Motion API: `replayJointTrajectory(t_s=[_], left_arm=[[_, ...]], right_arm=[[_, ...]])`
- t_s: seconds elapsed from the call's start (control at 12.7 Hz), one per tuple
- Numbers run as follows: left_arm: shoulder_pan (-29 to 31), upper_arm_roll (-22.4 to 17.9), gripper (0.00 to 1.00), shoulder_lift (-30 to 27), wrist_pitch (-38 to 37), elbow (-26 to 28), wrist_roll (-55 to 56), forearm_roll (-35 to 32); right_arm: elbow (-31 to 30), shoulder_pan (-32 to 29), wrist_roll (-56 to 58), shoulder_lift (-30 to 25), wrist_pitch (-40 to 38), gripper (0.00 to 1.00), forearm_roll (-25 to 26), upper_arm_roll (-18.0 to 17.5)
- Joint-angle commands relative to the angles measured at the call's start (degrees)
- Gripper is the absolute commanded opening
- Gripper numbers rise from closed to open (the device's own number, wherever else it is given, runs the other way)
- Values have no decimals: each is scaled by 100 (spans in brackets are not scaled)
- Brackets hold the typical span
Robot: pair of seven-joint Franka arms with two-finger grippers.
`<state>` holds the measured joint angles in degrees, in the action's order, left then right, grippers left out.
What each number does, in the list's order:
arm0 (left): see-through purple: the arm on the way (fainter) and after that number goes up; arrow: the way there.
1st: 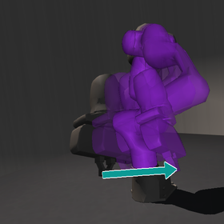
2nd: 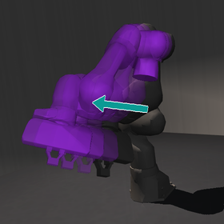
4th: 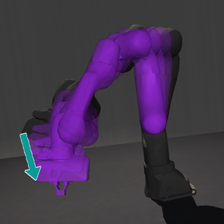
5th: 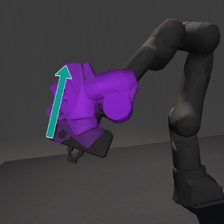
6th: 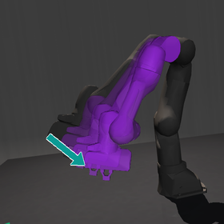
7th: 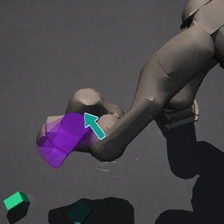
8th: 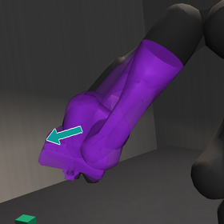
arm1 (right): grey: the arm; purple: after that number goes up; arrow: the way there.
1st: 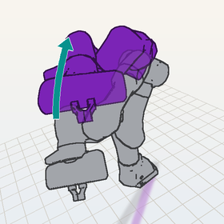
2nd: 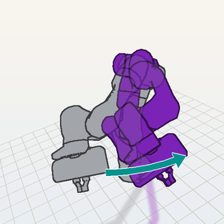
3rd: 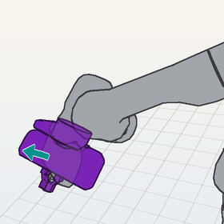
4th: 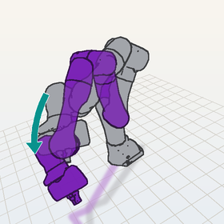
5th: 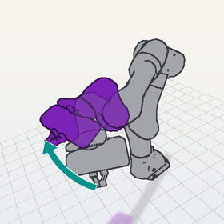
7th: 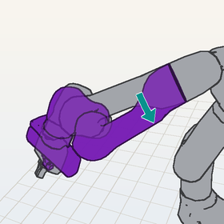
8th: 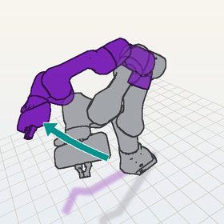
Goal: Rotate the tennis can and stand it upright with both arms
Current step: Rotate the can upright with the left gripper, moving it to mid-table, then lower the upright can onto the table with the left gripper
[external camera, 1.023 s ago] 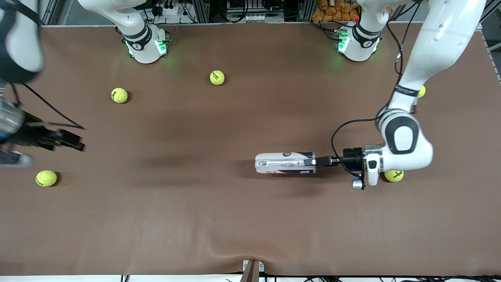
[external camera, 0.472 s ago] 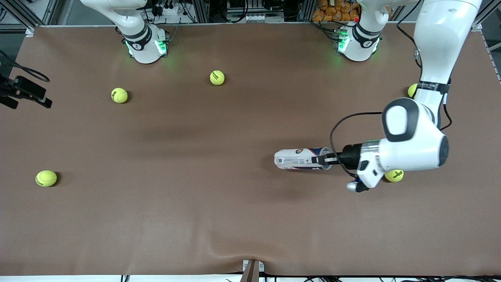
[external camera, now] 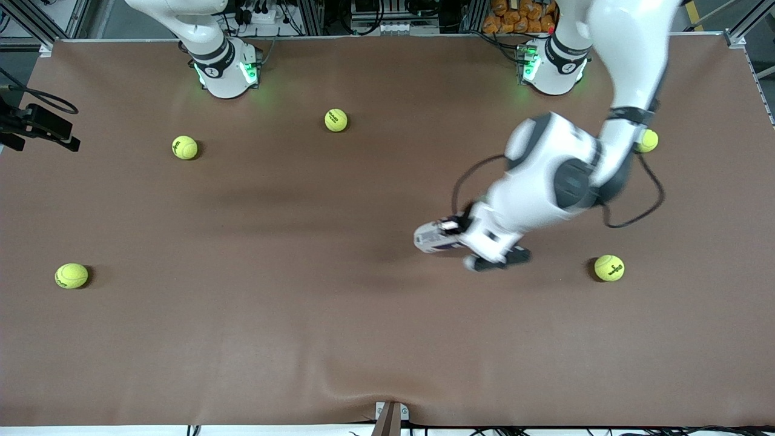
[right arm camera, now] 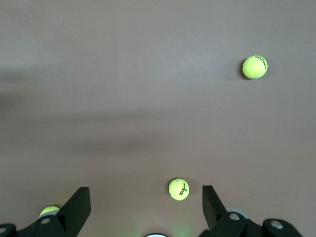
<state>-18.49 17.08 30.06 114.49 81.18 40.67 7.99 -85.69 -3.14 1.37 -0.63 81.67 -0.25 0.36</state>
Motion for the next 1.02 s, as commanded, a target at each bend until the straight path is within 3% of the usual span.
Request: replayJointTrajectory(t_s=[0.0,0.16,0.39,0.79,0.87,0.94], left_arm=[[-680,-143,0,53,-32,-199,537,-587],[-1006,-196,0,202,-6,-312,775,-622],[-1481,-266,0,395,-6,-366,959,-1333],[-1763,-267,1,738,21,-383,1004,-1765],[-1764,-275,31,739,21,-383,1004,-1765],[-1746,-267,93,695,21,-383,1004,-1765]], right_arm=[[-53,-151,-119,-121,-28,100,8,-98],[-61,-116,-128,-113,-55,100,7,-124],[79,-38,-93,19,-81,100,-2,-150],[105,-90,-163,2,-160,100,-11,-107],[105,-90,-381,2,-151,100,-28,-115],[114,-81,-653,2,-143,100,-133,-107]])
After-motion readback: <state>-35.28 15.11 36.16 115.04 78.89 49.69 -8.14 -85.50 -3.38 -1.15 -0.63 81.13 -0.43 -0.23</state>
